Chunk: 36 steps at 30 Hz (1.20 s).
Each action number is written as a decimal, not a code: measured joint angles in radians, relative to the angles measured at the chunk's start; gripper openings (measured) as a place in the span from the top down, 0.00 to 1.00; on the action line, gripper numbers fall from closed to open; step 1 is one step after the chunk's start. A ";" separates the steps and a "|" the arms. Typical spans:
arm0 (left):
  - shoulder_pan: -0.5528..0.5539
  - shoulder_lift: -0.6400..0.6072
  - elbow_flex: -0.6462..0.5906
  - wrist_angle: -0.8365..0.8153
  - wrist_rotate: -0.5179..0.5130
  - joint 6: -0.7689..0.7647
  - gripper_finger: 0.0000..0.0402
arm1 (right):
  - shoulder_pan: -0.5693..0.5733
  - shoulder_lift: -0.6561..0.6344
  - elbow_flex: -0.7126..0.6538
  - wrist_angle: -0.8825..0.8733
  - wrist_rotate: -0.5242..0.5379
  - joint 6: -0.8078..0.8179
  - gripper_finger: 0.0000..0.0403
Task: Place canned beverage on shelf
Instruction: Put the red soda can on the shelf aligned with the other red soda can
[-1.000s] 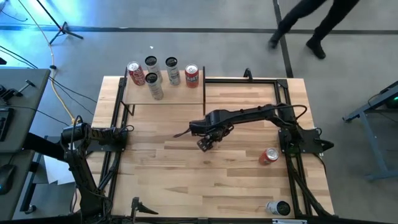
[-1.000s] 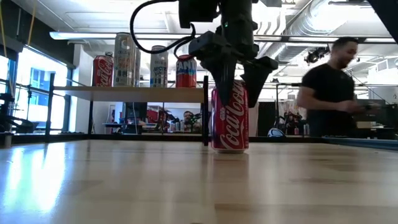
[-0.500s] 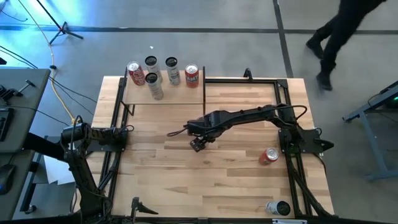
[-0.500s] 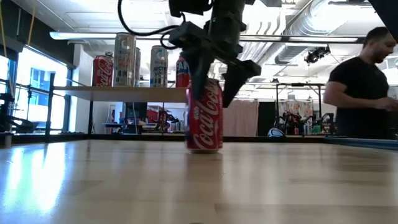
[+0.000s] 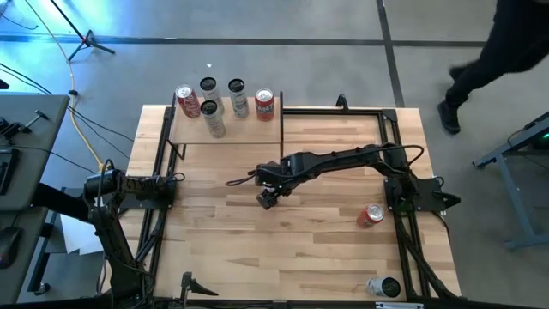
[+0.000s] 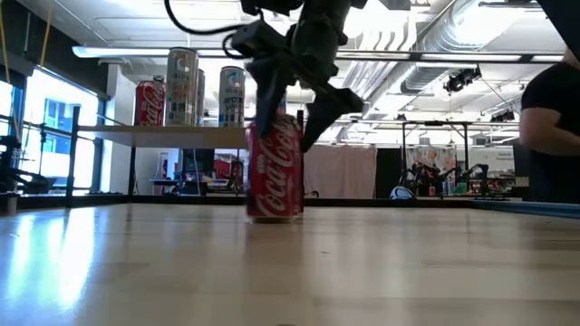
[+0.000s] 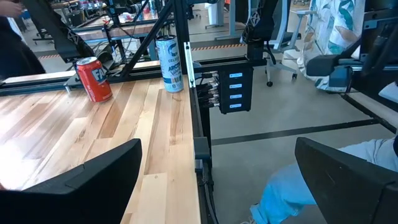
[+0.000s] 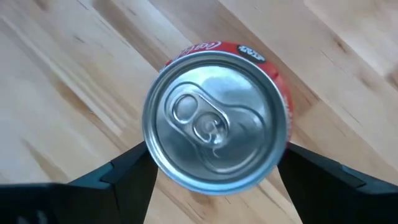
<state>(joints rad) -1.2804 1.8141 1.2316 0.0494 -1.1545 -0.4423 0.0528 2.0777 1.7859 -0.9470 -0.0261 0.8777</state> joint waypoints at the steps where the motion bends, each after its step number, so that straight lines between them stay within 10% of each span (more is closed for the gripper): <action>1: 0.000 0.000 0.000 0.000 0.000 0.000 0.01 | 0.000 0.000 0.000 0.018 0.004 -0.005 0.25; 16: 0.000 0.000 0.000 0.000 0.000 0.000 0.01 | 0.007 -0.002 0.001 0.103 -0.006 -0.070 0.25; 36: 0.000 0.000 0.000 0.000 0.000 0.000 0.01 | 0.081 -0.185 0.000 -0.416 0.145 -0.044 0.25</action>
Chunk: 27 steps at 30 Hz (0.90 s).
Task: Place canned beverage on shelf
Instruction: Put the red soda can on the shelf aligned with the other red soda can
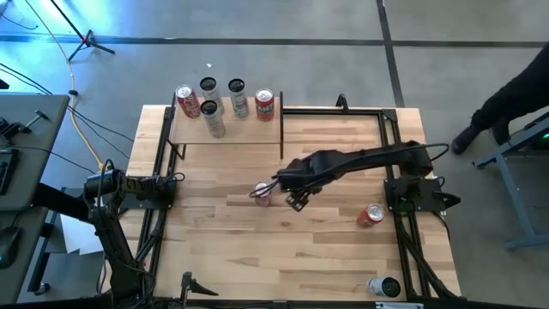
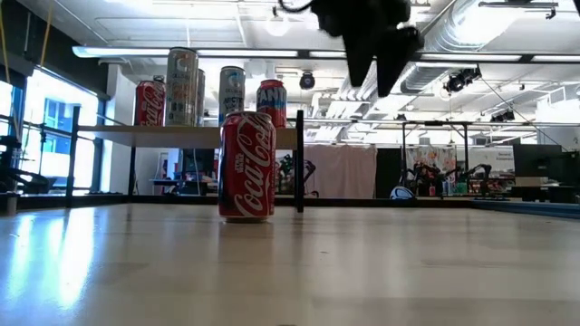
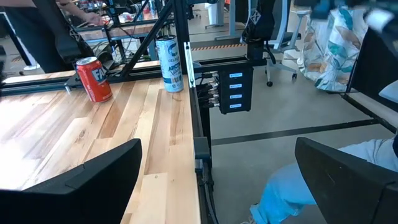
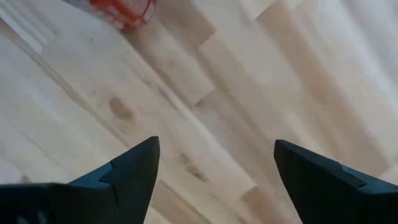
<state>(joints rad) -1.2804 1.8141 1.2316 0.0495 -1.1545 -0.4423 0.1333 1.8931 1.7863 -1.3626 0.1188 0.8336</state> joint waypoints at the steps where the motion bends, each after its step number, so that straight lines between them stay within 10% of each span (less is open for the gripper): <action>1: 0.000 0.000 0.000 0.000 0.000 0.000 0.01 | 0.000 -0.018 0.000 -0.007 0.018 -0.011 0.25; 10: 0.000 0.000 0.000 0.000 0.000 0.000 0.01 | -0.011 -0.179 -0.070 0.013 0.167 -0.147 0.25; 27: 0.000 0.000 0.000 0.000 0.000 0.000 0.01 | -0.011 -0.910 -1.115 1.054 0.099 -0.542 0.25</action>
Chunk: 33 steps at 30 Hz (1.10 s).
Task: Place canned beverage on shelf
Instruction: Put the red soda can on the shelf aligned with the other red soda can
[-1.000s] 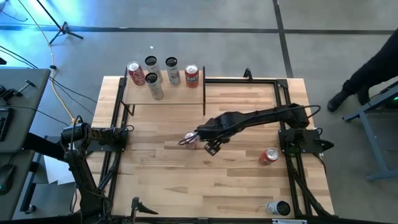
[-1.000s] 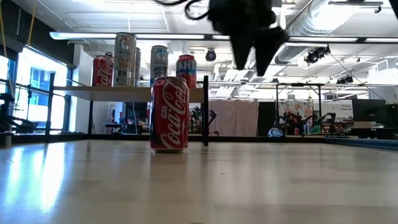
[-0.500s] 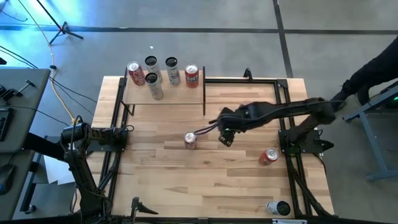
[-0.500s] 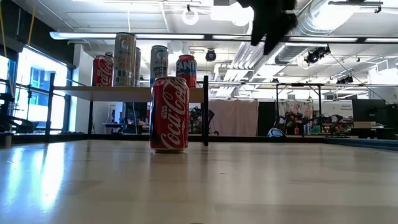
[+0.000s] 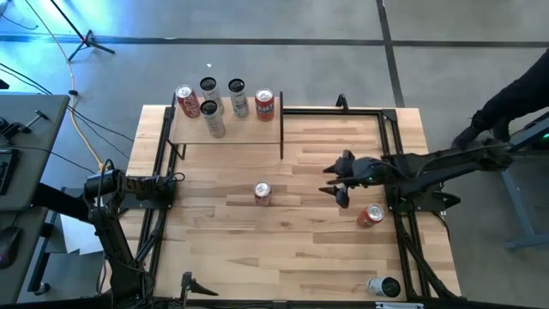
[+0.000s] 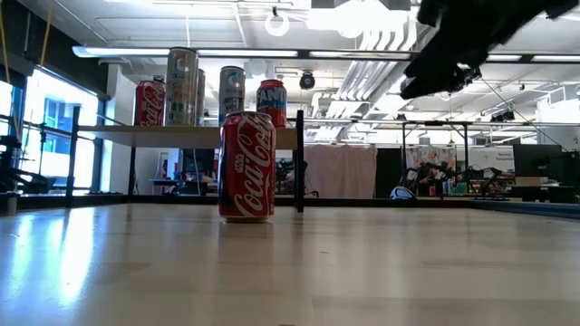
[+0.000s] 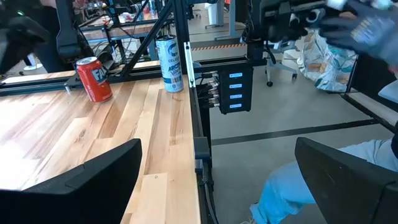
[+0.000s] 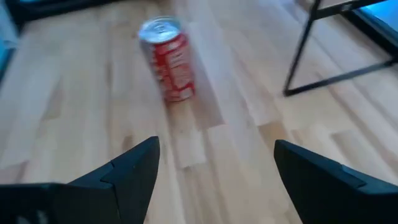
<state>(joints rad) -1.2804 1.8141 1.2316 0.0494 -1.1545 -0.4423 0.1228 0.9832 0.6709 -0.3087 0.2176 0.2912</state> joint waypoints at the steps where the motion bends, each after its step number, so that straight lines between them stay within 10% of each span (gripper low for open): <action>1: 0.000 0.000 0.000 0.000 0.000 0.000 0.01 | 0.004 -0.021 -0.039 0.044 -0.009 -0.004 0.25; 9: 0.000 0.000 0.000 0.000 0.000 0.000 0.01 | 0.017 -0.109 -0.265 0.384 -0.010 -0.061 0.25; 33: 0.000 0.000 0.000 0.000 0.000 0.000 0.01 | 0.015 -0.106 -0.293 0.325 -0.012 0.101 0.25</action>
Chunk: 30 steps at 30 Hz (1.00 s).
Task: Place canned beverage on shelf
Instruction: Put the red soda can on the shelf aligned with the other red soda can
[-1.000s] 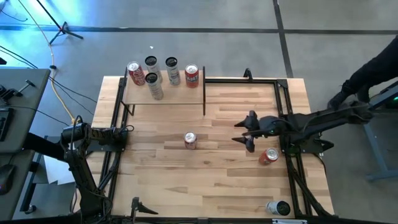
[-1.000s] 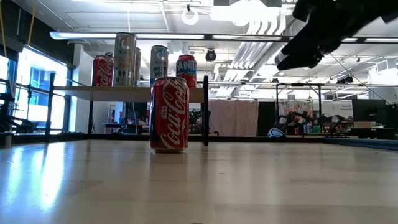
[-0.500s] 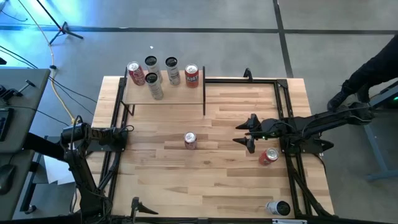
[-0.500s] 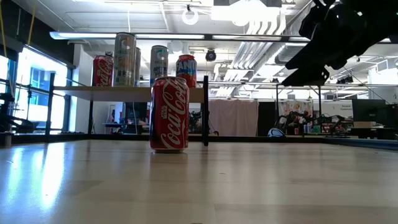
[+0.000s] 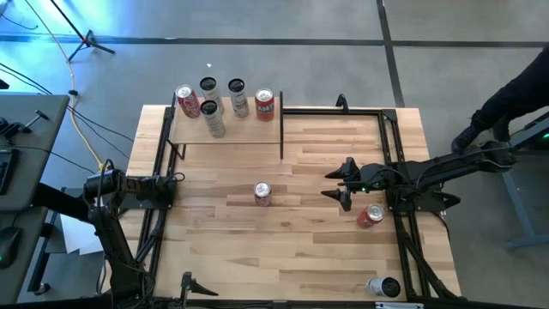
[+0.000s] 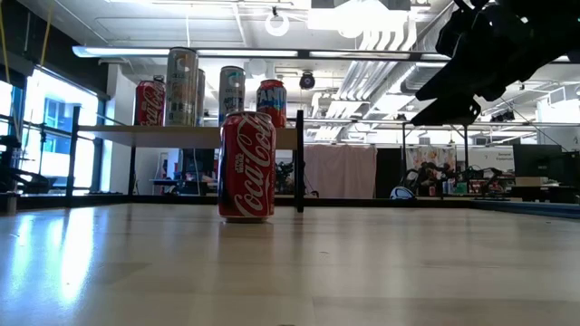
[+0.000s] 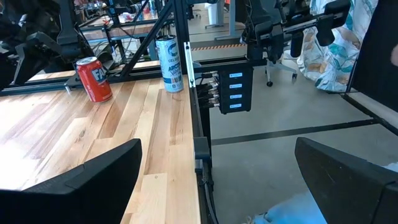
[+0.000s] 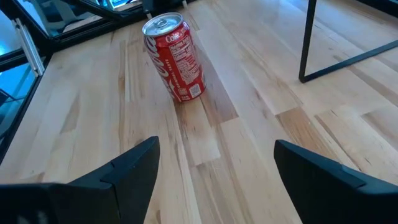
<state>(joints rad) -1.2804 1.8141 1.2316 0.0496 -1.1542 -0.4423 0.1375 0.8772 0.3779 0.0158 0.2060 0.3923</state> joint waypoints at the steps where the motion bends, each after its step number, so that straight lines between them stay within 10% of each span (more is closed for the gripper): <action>1: 0.000 0.000 0.000 0.000 0.000 0.000 0.01 | 0.000 0.000 0.000 0.000 0.000 0.000 0.25; 16: 0.040 0.000 0.001 0.027 0.045 -0.002 0.01 | 0.000 0.000 0.000 0.000 0.000 0.000 0.25; 30: 0.429 0.006 0.000 0.015 0.645 -0.002 0.01 | 0.000 0.001 0.000 0.000 0.000 0.000 0.25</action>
<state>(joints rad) -0.8513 1.8198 1.2320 0.0648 -0.5088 -0.4442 0.1375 0.8780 0.3779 0.0154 0.2062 0.3924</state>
